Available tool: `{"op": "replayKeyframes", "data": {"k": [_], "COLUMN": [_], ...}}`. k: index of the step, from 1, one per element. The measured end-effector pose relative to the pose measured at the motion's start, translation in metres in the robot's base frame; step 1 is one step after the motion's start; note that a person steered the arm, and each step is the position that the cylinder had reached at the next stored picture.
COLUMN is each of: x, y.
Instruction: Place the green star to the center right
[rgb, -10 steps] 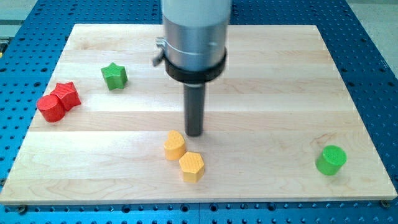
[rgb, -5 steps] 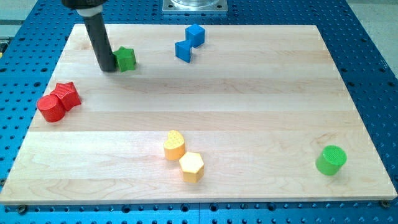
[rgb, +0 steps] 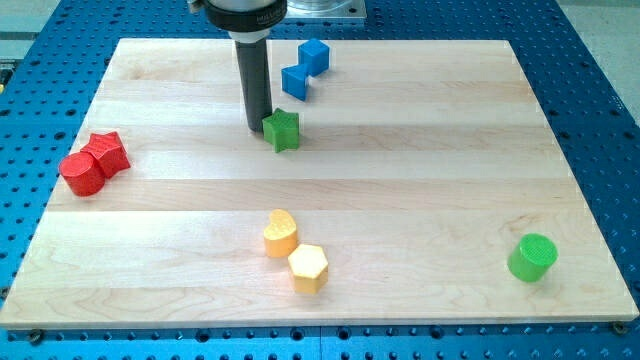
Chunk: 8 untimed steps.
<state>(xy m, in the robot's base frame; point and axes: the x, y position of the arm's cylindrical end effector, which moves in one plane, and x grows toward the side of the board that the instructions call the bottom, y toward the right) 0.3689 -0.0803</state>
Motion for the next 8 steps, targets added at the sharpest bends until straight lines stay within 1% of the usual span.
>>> {"op": "replayKeyframes", "data": {"k": [2,3,4,5,6,7,8], "x": [-0.004,-0.003,0.021,0.028,0.045,0.047,0.040], "y": [-0.105,-0.083,-0.012,0.078,0.148,0.102,0.063]}}
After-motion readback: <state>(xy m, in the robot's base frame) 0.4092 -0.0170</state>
